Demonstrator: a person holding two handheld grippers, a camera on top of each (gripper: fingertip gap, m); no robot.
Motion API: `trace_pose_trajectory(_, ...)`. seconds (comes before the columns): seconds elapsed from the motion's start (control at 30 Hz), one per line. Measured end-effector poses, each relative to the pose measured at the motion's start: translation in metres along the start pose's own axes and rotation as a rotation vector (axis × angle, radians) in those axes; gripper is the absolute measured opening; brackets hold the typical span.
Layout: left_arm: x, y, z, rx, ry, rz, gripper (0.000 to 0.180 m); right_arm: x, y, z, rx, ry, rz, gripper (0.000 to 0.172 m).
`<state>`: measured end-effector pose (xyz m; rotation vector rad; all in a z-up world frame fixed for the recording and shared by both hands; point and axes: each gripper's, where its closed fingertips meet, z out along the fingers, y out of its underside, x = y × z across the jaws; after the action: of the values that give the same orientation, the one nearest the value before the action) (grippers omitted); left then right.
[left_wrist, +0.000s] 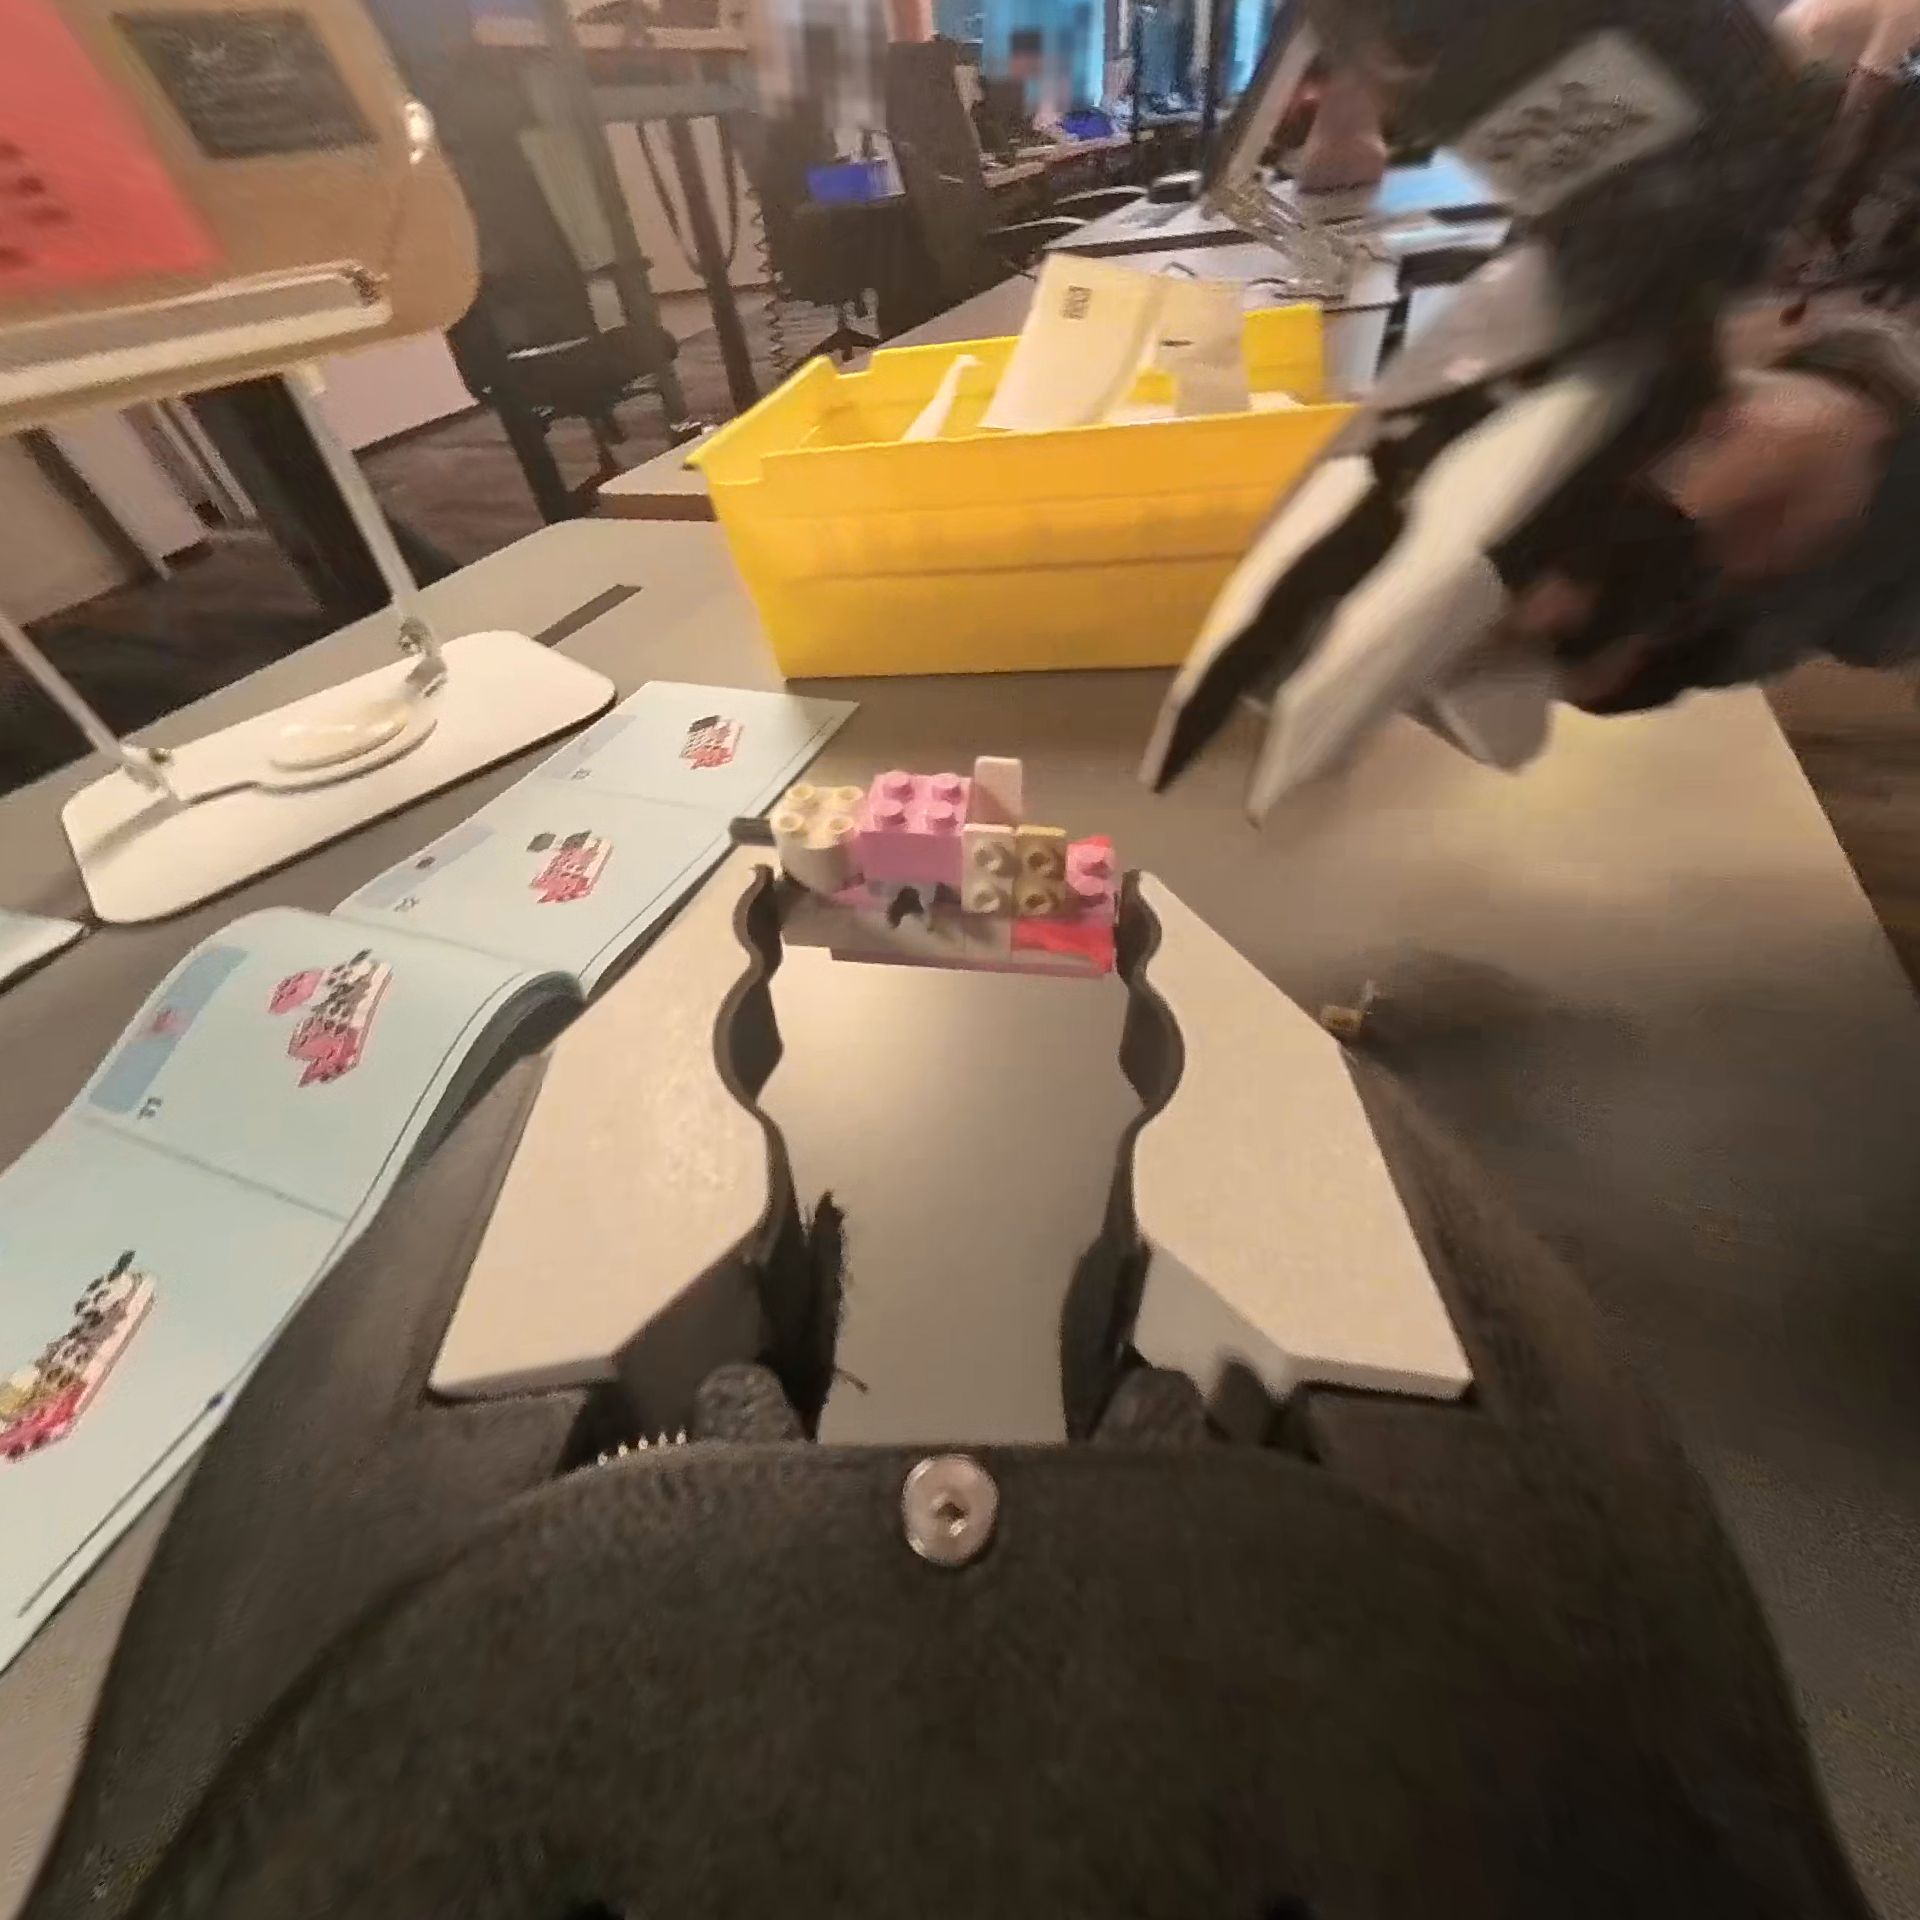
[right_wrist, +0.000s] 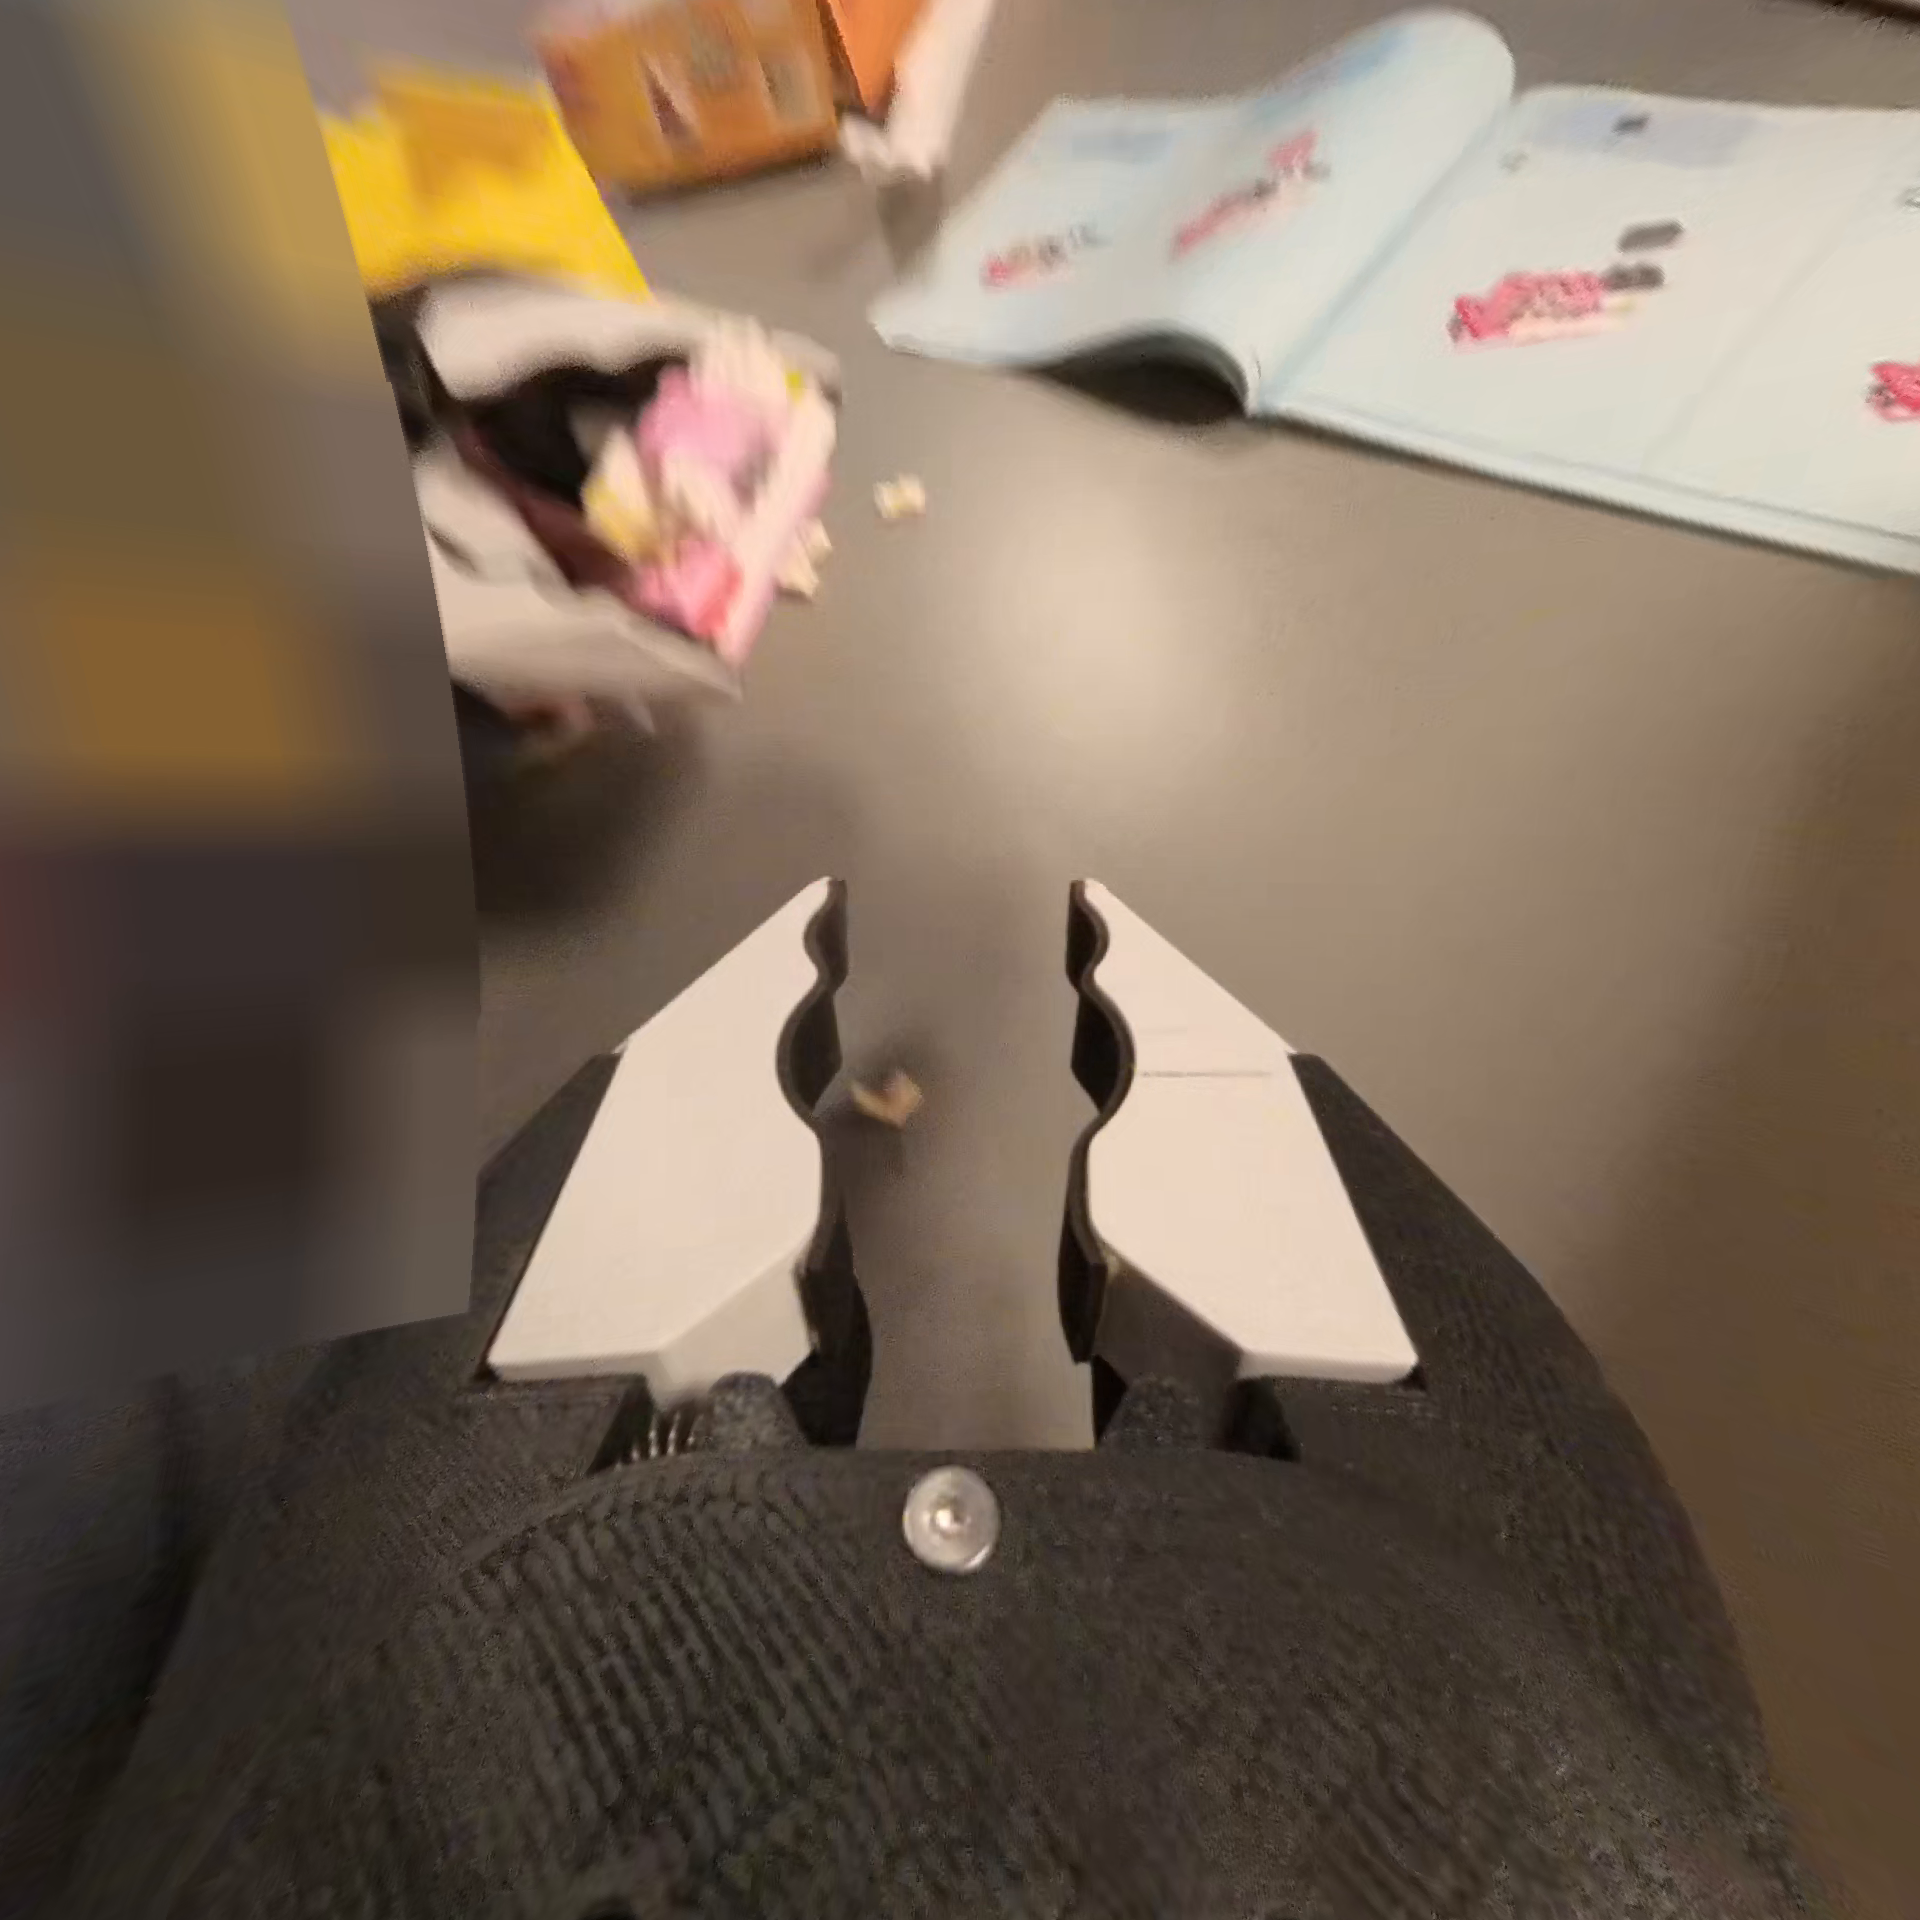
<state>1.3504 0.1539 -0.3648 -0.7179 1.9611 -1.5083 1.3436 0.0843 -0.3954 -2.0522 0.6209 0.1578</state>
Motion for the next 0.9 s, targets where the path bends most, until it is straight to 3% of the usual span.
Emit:
trace_pose_trajectory(0.1, -0.007, 0.002, -0.001, 0.0, -0.027, -0.032, 0.065, -0.003, 0.036, 0.001, -0.087, 0.168, -0.136, 0.045)
trace_pose_trajectory(0.2, -0.007, 0.003, 0.0, 0.0, -0.023, -0.045, 0.065, -0.001, 0.042, 0.0, -0.034, 0.323, -0.242, 0.057)
trace_pose_trajectory(0.37, -0.002, 0.004, 0.002, 0.002, 0.006, -0.057, 0.065, -0.004, 0.053, 0.008, -0.066, 0.31, -0.204, 0.056)
trace_pose_trajectory(0.5, -0.001, 0.006, 0.003, -0.006, 0.017, -0.058, 0.065, 0.008, 0.059, 0.003, -0.096, 0.339, -0.173, 0.045)
trace_pose_trajectory(0.67, 0.003, 0.004, 0.002, 0.004, 0.034, -0.053, 0.065, -0.001, 0.063, 0.006, -0.107, 0.263, -0.164, 0.031)
trace_pose_trajectory(0.9, 0.008, 0.006, 0.004, -0.009, 0.054, -0.035, 0.065, -0.008, 0.063, 0.009, -0.1, 0.253, -0.172, 0.022)
